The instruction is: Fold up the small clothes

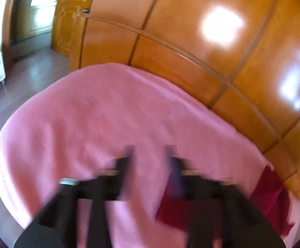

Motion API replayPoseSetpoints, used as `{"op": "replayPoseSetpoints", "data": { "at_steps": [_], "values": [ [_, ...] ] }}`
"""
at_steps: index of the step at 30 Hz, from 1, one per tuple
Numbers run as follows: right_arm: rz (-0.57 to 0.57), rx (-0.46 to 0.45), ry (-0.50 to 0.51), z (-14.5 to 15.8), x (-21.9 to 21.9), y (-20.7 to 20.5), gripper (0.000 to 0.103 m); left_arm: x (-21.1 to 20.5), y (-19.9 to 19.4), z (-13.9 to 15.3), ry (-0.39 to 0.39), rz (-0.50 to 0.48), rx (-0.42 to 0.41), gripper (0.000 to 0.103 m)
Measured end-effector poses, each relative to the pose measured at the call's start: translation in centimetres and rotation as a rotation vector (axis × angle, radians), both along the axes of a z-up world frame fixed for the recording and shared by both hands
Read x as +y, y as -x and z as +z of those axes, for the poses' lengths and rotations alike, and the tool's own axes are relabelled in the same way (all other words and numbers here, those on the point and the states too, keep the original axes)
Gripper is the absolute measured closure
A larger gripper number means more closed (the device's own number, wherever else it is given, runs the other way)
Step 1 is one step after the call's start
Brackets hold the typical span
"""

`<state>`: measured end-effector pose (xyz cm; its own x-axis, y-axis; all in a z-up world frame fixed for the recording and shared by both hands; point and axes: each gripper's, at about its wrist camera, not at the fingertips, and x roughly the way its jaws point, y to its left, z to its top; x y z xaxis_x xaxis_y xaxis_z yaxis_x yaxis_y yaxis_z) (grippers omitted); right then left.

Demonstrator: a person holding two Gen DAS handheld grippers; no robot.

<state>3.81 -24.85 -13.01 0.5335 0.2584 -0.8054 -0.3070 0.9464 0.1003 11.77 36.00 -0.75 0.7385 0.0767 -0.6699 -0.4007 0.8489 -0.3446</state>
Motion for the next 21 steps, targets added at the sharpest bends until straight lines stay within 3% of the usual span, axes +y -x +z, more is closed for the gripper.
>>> {"op": "replayPoseSetpoints", "data": {
  "at_steps": [1, 5, 9, 10, 11, 13, 16, 21],
  "values": [
    [-0.005, -0.004, 0.003, -0.1, 0.1, 0.0, 0.002, -0.4, 0.3, -0.4, 0.01, -0.008, -0.006, 0.026],
    [-0.018, -0.009, 0.003, -0.2, 0.4, -0.2, 0.002, -2.0, 0.4, -3.4, 0.071, -0.066, 0.053, 0.026],
    [-0.021, -0.013, 0.01, -0.2, 0.3, -0.1, 0.002, -3.7, -0.6, -6.1, 0.101, -0.139, 0.128, 0.033],
    [-0.025, -0.014, 0.013, -0.2, 0.3, -0.1, 0.002, -4.1, -1.3, -6.7, 0.105, -0.16, 0.145, 0.039],
    [-0.028, -0.013, 0.015, -0.2, 0.4, -0.2, 0.002, -4.7, -2.0, -7.5, 0.105, -0.191, 0.173, 0.063],
    [-0.035, -0.013, 0.016, -0.2, 0.4, -0.2, 0.002, -6.4, -2.9, -8.8, 0.059, -0.25, 0.245, 0.095],
    [-0.037, -0.009, 0.022, -0.2, 0.3, -0.3, 0.002, -6.3, -3.0, -7.8, -0.004, -0.241, 0.219, 0.097],
    [-0.032, -0.005, 0.024, -0.1, 0.2, -0.5, 0.002, 0.5, -2.5, -3.3, -0.031, -0.007, 0.11, 0.097]
  ]
}}
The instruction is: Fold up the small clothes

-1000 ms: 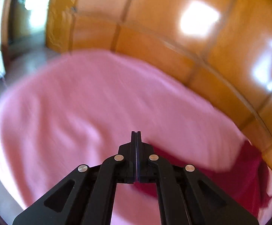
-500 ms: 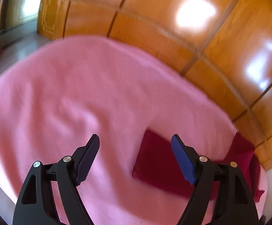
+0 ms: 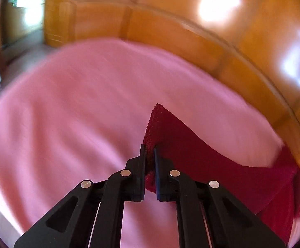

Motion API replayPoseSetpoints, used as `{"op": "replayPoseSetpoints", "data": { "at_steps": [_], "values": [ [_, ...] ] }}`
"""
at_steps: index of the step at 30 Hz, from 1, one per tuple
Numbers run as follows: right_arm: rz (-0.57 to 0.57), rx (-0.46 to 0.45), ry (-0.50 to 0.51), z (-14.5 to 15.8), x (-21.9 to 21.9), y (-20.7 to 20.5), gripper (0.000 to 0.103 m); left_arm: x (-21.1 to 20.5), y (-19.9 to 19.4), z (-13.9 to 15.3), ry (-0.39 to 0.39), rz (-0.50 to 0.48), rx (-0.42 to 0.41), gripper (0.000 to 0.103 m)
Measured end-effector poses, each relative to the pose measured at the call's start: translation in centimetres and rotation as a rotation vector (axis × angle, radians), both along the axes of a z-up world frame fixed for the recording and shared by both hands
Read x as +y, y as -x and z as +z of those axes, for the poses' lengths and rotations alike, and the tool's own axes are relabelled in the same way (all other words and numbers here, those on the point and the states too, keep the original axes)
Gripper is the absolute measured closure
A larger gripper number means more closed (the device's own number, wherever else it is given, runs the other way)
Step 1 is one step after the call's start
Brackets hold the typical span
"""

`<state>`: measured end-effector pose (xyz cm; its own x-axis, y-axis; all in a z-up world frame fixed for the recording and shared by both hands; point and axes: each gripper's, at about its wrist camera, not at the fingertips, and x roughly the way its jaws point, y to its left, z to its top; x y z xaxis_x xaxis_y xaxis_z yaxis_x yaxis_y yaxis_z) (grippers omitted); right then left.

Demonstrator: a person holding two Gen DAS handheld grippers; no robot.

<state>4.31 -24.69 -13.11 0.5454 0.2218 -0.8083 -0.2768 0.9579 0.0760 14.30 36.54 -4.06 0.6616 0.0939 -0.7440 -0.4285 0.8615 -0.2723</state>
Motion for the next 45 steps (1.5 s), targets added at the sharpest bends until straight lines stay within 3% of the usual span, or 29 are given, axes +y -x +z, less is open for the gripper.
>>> {"op": "replayPoseSetpoints", "data": {
  "at_steps": [3, 7, 11, 12, 14, 15, 16, 19, 22, 26, 28, 31, 33, 35, 37, 38, 39, 45],
  "values": [
    [0.0, -0.004, -0.001, 0.0, -0.1, -0.1, 0.002, 3.0, -0.8, 2.4, -0.058, 0.091, -0.021, 0.097],
    [-0.01, -0.011, -0.001, 0.0, 0.0, -0.1, 0.002, 4.1, -2.8, 4.7, -0.112, 0.137, -0.044, 0.097],
    [-0.011, -0.016, -0.005, 0.0, -0.2, -0.1, 0.002, 3.3, -5.0, 3.7, -0.145, 0.184, 0.053, 0.095],
    [-0.01, -0.017, -0.006, 0.0, -0.2, 0.0, 0.002, 3.5, -4.8, 3.5, -0.109, 0.2, 0.057, 0.088],
    [-0.007, -0.016, -0.009, 0.1, -0.3, 0.0, 0.002, 2.7, -3.7, 3.4, -0.102, 0.247, 0.057, 0.033],
    [-0.006, -0.017, -0.012, 0.1, -0.3, 0.1, 0.002, 1.9, -2.8, 3.7, -0.109, 0.259, 0.026, 0.03],
    [-0.005, -0.018, -0.014, 0.2, -0.4, 0.1, 0.002, 0.6, -1.8, 3.6, -0.092, 0.222, -0.016, 0.03],
    [0.008, -0.013, -0.023, 0.4, -0.5, 0.2, 0.002, -4.2, 0.3, 2.9, 0.011, 0.009, -0.026, 0.03],
    [0.018, 0.007, -0.062, 1.3, -1.5, 0.0, 0.002, -10.7, 3.4, 1.4, 0.132, -0.262, -0.032, 0.03],
    [-0.124, -0.044, -0.069, 3.2, -5.9, 0.8, 0.003, -18.6, 8.6, -1.1, 0.265, -0.539, 0.018, 0.03],
    [-0.211, -0.069, -0.062, 3.9, -8.8, 1.6, 0.003, -21.6, 11.1, -2.2, 0.284, -0.623, 0.048, 0.03],
    [-0.331, -0.068, -0.04, 3.9, -13.2, 3.3, 0.012, -24.2, 13.5, -3.9, 0.308, -0.677, 0.097, 0.033],
    [-0.366, -0.019, -0.049, 3.1, -15.3, 4.5, 0.035, -25.3, 14.5, -4.8, 0.323, -0.7, 0.126, 0.049],
    [-0.367, 0.02, -0.042, 2.0, -16.0, 5.6, 0.046, -26.4, 15.2, -5.4, 0.331, -0.719, 0.14, 0.082],
    [-0.344, 0.019, -0.04, 1.7, -15.9, 6.4, 0.067, -27.2, 14.8, -5.5, 0.303, -0.731, 0.145, 0.089],
    [-0.325, 0.015, -0.039, 1.7, -15.5, 6.8, 0.089, -27.5, 15.0, -5.5, 0.297, -0.729, 0.144, 0.091],
    [-0.315, 0.013, -0.041, 1.8, -15.3, 7.0, 0.095, -27.5, 14.8, -5.4, 0.296, -0.727, 0.145, 0.092],
    [-0.261, -0.018, -0.08, 4.5, -15.8, 8.7, 0.096, -25.9, 16.9, -3.4, 0.246, -0.729, 0.108, 0.094]
  ]
}}
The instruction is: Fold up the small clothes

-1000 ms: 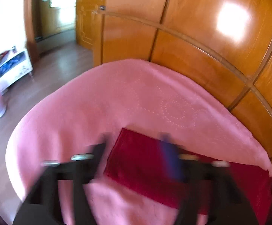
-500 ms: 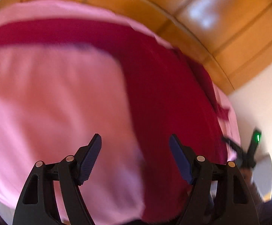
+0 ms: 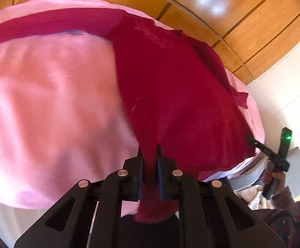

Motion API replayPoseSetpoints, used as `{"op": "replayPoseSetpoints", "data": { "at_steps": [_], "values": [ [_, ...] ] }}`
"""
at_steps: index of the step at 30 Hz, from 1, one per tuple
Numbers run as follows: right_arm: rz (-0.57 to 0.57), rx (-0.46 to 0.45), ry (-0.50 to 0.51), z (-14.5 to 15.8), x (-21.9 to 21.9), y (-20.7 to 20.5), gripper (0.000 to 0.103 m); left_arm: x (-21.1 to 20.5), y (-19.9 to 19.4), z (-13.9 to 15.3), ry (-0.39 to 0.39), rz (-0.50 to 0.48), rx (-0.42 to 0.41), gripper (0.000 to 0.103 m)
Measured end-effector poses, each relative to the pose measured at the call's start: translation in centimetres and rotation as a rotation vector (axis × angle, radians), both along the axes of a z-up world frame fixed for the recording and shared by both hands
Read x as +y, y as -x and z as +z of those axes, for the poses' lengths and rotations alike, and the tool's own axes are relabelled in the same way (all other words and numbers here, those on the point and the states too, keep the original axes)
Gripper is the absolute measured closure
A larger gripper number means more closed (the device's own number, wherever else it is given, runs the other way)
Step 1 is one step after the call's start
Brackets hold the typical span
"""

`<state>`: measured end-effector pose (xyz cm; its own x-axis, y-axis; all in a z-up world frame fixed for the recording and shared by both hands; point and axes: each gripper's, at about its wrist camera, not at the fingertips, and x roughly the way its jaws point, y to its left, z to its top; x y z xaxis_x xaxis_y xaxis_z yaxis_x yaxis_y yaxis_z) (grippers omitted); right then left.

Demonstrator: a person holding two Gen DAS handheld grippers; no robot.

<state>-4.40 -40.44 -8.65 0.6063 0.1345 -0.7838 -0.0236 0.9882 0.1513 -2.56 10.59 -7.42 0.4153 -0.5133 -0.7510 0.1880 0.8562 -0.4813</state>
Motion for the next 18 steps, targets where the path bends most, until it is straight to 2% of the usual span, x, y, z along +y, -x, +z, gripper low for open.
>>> {"op": "replayPoseSetpoints", "data": {
  "at_steps": [1, 2, 5, 6, 7, 8, 9, 13, 14, 15, 17, 18],
  "values": [
    [0.014, 0.006, -0.008, 0.1, -0.1, 0.4, 0.096, 0.5, 0.1, -0.4, -0.002, 0.011, 0.01, 0.094],
    [0.038, 0.023, 0.005, -0.1, 0.1, 0.8, 0.096, 1.2, 0.2, -0.5, -0.002, 0.023, 0.025, 0.1],
    [0.05, 0.075, 0.037, -1.7, 0.2, 1.2, 0.096, 1.4, 0.6, -1.6, -0.043, 0.058, 0.058, 0.098],
    [0.049, 0.085, 0.029, -2.0, 0.1, 1.1, 0.095, 1.6, 0.5, -1.6, -0.039, 0.076, 0.067, 0.094],
    [0.044, 0.088, 0.012, -2.0, -0.1, 0.9, 0.092, 2.2, 0.4, -1.3, -0.027, 0.098, 0.075, 0.077],
    [0.028, 0.082, 0.003, -1.9, -0.6, 0.6, 0.081, 2.6, 0.4, -0.9, -0.038, 0.124, 0.064, 0.059],
    [0.006, 0.066, 0.002, -1.5, -1.1, 0.5, 0.067, 3.1, 0.5, -0.3, -0.063, 0.158, 0.036, 0.053],
    [-0.105, -0.022, 0.039, 0.7, -4.2, -1.1, 0.055, 3.9, -0.4, 3.2, -0.1, 0.208, -0.077, 0.051],
    [-0.164, -0.046, 0.027, 1.2, -6.0, -2.1, 0.05, 3.5, -0.6, 3.7, -0.118, 0.206, -0.105, 0.051],
    [-0.207, -0.057, 0.002, 1.5, -7.3, -2.7, 0.05, 2.9, -1.0, 4.1, -0.135, 0.2, -0.127, 0.049],
    [-0.324, -0.083, -0.094, 1.7, -11.1, -4.4, 0.05, 1.2, -2.0, 4.5, -0.157, 0.189, -0.169, 0.036],
    [-0.38, -0.096, -0.141, 1.7, -13.1, -5.3, 0.05, 0.1, -2.7, 4.4, -0.148, 0.185, -0.177, 0.036]
  ]
}}
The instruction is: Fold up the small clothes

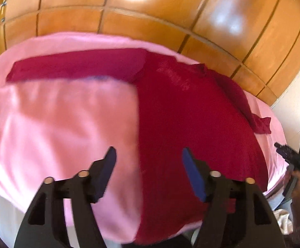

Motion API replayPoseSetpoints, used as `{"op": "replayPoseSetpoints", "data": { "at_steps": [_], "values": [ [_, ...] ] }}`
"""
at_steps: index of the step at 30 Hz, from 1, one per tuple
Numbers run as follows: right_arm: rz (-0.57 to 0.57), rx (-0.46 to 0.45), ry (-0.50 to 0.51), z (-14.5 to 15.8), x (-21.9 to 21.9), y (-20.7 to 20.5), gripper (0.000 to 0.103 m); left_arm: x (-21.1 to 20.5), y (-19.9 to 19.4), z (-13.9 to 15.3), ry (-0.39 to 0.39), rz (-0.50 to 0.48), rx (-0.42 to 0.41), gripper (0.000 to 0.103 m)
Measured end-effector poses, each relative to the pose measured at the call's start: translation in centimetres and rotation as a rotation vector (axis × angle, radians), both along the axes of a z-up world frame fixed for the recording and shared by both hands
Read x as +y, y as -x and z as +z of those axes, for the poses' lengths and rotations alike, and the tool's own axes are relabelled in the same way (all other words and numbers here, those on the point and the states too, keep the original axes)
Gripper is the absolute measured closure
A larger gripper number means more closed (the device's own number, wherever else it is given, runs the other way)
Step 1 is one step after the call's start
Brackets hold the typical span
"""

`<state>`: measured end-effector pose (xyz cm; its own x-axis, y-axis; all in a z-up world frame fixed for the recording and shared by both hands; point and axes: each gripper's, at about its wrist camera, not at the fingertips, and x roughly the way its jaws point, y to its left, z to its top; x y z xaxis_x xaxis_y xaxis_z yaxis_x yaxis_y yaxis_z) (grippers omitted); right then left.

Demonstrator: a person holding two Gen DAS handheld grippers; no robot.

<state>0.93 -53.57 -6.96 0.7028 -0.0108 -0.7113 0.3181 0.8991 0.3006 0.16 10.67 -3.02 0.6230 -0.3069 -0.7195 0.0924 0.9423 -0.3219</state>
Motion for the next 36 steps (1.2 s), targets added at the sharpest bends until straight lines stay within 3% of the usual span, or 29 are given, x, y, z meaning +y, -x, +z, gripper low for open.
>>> {"op": "replayPoseSetpoints", "data": {
  "at_steps": [5, 8, 10, 11, 12, 13, 14, 19, 23, 27, 32, 36],
  "values": [
    [-0.189, -0.035, -0.215, -1.9, -7.4, -4.8, 0.055, -5.4, -2.7, -1.5, 0.015, -0.093, 0.023, 0.036],
    [-0.264, -0.057, -0.351, -3.3, -10.4, -7.7, 0.056, -9.3, -4.2, -2.7, -0.024, -0.179, 0.042, 0.036],
    [-0.307, -0.059, -0.388, -4.1, -12.1, -9.2, 0.057, -11.7, -4.8, -3.4, -0.06, -0.245, 0.053, 0.036],
    [-0.317, -0.058, -0.414, -4.5, -12.8, -10.0, 0.06, -12.6, -5.0, -3.9, -0.076, -0.269, 0.06, 0.036],
    [-0.312, -0.048, -0.428, -4.8, -13.1, -10.8, 0.072, -13.3, -5.3, -4.3, -0.09, -0.283, 0.07, 0.036],
    [-0.303, -0.034, -0.417, -4.8, -12.9, -11.1, 0.079, -14.2, -5.5, -4.9, -0.096, -0.301, 0.086, 0.036],
    [-0.279, -0.016, -0.378, -4.4, -13.0, -11.8, 0.094, -14.7, -5.7, -5.3, -0.098, -0.312, 0.096, 0.036],
    [-0.255, -0.055, -0.147, -0.3, -14.3, -12.3, 0.095, -15.4, -5.9, -6.3, -0.1, -0.317, 0.11, 0.029],
    [-0.378, -0.104, -0.115, 1.2, -18.8, -12.1, 0.095, -15.2, -6.0, -6.5, -0.083, -0.307, 0.116, 0.027],
    [-0.458, -0.05, -0.069, -0.2, -21.2, -13.5, 0.095, -15.3, -6.2, -6.6, -0.081, -0.3, 0.117, 0.026],
    [-0.438, 0.071, 0.003, -2.1, -20.5, -15.7, 0.095, -15.6, -6.2, -6.7, -0.088, -0.311, 0.11, 0.019],
    [-0.422, 0.008, -0.026, 0.3, -19.5, -14.7, 0.095, -15.5, -6.1, -6.5, -0.071, -0.309, 0.101, 0.017]
  ]
}}
